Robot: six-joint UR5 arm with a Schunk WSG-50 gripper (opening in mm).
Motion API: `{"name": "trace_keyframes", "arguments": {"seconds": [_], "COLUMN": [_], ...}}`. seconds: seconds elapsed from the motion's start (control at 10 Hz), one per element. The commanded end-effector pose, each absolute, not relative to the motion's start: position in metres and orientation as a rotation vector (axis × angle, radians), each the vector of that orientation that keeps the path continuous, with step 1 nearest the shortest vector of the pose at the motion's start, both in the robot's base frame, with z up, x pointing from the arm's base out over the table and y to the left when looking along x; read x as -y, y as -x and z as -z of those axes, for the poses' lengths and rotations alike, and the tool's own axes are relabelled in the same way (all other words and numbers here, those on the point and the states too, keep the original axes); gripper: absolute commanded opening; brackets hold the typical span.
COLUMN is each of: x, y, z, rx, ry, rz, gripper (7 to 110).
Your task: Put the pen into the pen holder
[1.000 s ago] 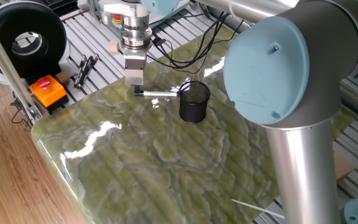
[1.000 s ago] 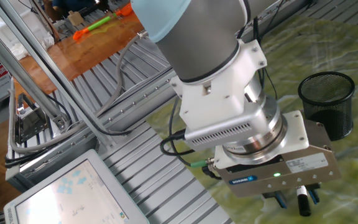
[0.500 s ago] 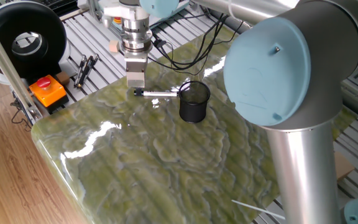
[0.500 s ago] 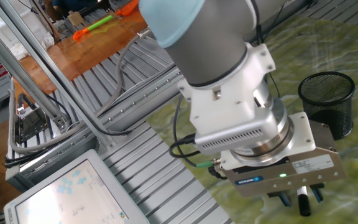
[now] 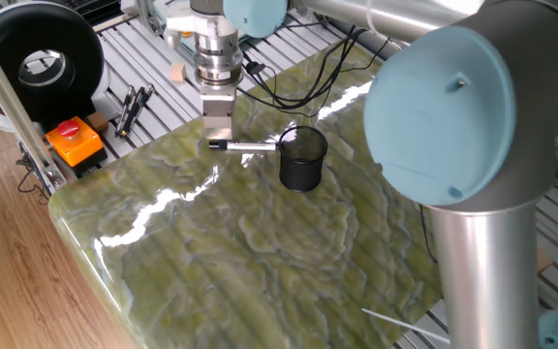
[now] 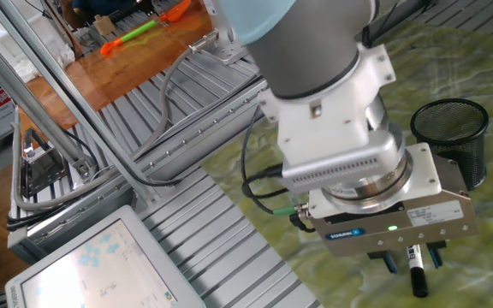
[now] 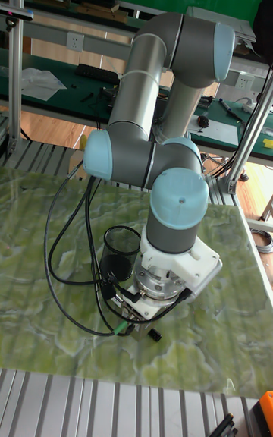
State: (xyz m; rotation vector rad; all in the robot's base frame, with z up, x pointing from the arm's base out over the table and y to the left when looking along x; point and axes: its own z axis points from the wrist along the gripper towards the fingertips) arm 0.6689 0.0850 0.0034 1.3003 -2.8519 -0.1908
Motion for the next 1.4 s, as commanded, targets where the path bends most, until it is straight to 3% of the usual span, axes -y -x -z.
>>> {"name": "trace_keyframes", "arguments": {"seconds": [0.0, 0.2, 0.3, 1.3], "x": [-0.093, -0.086, -0.081, -0.085], "y": [-0.675, -0.673, -0.671, -0.673], "z": [0.002, 0.010, 0.012, 0.010], "rx": [2.947, 2.932, 2.909, 2.915], "ry": [-1.278, -1.281, -1.293, -1.298], "rz": [0.185, 0.149, 0.125, 0.162], "gripper": [44, 44, 22, 22]}}
